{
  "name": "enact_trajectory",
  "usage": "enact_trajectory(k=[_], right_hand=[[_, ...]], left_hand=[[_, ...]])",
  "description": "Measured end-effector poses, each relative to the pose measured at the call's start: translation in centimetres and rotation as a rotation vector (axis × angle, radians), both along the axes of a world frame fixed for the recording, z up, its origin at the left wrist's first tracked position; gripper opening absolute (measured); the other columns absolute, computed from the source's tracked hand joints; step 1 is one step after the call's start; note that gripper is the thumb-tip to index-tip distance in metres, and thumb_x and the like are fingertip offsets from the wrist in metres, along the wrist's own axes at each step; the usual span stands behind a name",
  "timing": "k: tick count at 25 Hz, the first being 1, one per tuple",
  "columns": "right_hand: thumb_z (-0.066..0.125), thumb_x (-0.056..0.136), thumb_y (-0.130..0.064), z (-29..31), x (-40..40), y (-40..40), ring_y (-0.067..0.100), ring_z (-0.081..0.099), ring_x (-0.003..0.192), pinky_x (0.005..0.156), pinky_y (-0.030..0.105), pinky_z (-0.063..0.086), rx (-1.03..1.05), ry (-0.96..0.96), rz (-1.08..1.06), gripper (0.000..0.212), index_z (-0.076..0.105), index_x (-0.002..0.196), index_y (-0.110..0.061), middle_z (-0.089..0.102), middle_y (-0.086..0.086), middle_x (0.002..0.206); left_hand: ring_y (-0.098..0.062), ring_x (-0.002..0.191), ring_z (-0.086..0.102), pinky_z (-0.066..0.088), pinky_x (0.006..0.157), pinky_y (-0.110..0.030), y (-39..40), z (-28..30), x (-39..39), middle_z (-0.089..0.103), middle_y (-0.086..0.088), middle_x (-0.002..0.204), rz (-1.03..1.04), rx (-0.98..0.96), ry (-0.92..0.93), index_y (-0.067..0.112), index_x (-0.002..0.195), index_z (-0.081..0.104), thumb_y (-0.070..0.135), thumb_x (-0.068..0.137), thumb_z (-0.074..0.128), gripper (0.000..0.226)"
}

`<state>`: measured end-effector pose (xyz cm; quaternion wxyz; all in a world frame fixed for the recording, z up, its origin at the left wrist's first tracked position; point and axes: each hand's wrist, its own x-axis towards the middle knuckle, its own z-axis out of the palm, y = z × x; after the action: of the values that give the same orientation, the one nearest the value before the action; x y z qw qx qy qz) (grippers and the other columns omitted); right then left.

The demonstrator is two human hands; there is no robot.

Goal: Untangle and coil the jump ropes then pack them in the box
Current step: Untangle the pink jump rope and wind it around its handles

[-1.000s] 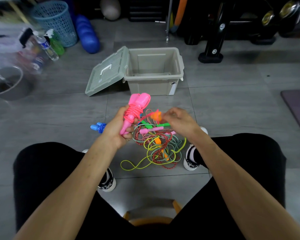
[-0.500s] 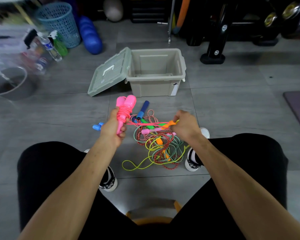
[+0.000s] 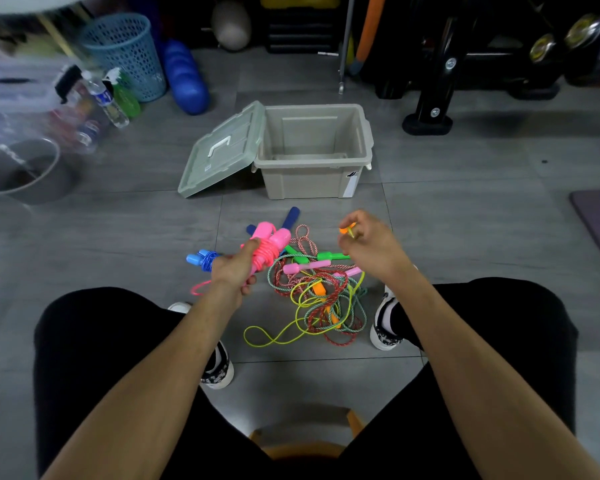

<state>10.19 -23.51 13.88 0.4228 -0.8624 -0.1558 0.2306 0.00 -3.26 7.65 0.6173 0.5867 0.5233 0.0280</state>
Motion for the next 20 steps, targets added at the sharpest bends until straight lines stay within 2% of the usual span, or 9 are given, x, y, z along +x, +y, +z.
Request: enact_trajectory(k=[3,5,7,9,11,13,16,18,20], right_hand=[[0.052,0.092,-0.017,-1.3,0.2,-0.2,0.026,0.061,0.102,0.083,0.032,0.050,-0.247,-0.137,0.203,0.048,0.040,0.138,-0.020,0.062,0.013,0.117],[0.050,0.091,-0.017,-1.2,0.2,-0.3,0.031,0.060,0.101,0.087,0.037,0.050,-0.334,-0.206,0.208,0.052,0.037,0.141,-0.020,0.062,0.016,0.115],[0.050,0.089,-0.018,-0.8,0.3,-0.6,0.028,0.063,0.090,0.081,0.034,0.052,-0.341,-0.272,0.165,0.044,0.048,0.133,-0.018,0.067,0.012,0.105],[0.055,0.089,-0.020,-0.1,0.3,-0.6,0.018,0.064,0.086,0.078,0.025,0.050,-0.162,-0.216,0.059,0.032,0.059,0.120,-0.016,0.069,0.002,0.102],[0.060,0.089,-0.025,0.8,-0.2,-0.2,0.008,0.064,0.091,0.081,0.020,0.050,0.098,-0.074,0.014,0.024,0.063,0.113,-0.020,0.068,-0.006,0.103],[0.062,0.089,-0.031,1.5,-1.1,0.7,0.000,0.062,0.098,0.083,0.016,0.049,0.216,0.000,0.090,0.028,0.060,0.117,-0.026,0.063,-0.013,0.108],[0.058,0.092,-0.033,1.6,-2.1,1.5,-0.009,0.055,0.104,0.077,0.003,0.042,0.279,-0.038,0.223,0.039,0.049,0.130,-0.031,0.058,-0.016,0.117],[0.053,0.093,-0.044,1.7,-2.3,1.8,-0.011,0.053,0.108,0.085,0.009,0.044,0.331,0.022,0.231,0.036,0.048,0.128,-0.037,0.059,-0.015,0.120],[0.044,0.085,-0.069,1.1,-2.1,1.9,-0.002,0.048,0.122,0.099,0.025,0.042,0.350,0.149,0.211,0.053,0.046,0.131,-0.041,0.054,-0.015,0.132]], left_hand=[[-0.011,0.039,0.039,0.024,0.036,-0.016,-0.1,1.3,0.3,0.058,-0.013,0.072,-0.080,0.044,-0.059,0.004,0.091,0.065,0.051,0.080,0.064,0.048],[-0.011,0.039,0.039,0.023,0.037,-0.016,0.0,2.2,0.2,0.059,-0.014,0.073,-0.119,0.051,-0.104,0.003,0.092,0.066,0.049,0.082,0.064,0.048],[-0.012,0.039,0.039,0.023,0.037,-0.015,0.1,3.1,0.0,0.060,-0.014,0.073,-0.149,0.048,-0.149,0.000,0.096,0.066,0.048,0.083,0.064,0.049],[-0.011,0.038,0.038,0.023,0.037,-0.015,-0.1,3.8,-0.2,0.060,-0.015,0.075,-0.193,0.038,-0.175,-0.001,0.099,0.065,0.047,0.083,0.065,0.051],[-0.010,0.037,0.038,0.022,0.036,-0.014,-0.2,4.3,-0.5,0.059,-0.018,0.077,-0.250,0.025,-0.195,0.000,0.100,0.063,0.048,0.083,0.066,0.050],[-0.010,0.036,0.036,0.020,0.037,-0.014,-0.4,5.0,-0.8,0.055,-0.018,0.077,-0.304,0.022,-0.228,0.003,0.097,0.062,0.048,0.082,0.068,0.047],[-0.010,0.035,0.033,0.018,0.039,-0.013,-1.0,6.2,-1.1,0.055,-0.019,0.073,-0.369,0.006,-0.241,0.009,0.089,0.061,0.044,0.083,0.068,0.036],[-0.010,0.034,0.031,0.017,0.039,-0.013,-1.1,7.0,-1.3,0.055,-0.018,0.068,-0.378,-0.078,-0.282,0.011,0.080,0.060,0.042,0.086,0.064,0.031],[-0.007,0.031,0.029,0.017,0.035,-0.010,-0.8,7.8,-1.5,0.054,-0.010,0.063,-0.358,-0.296,-0.334,0.012,0.073,0.058,0.044,0.089,0.057,0.035]])
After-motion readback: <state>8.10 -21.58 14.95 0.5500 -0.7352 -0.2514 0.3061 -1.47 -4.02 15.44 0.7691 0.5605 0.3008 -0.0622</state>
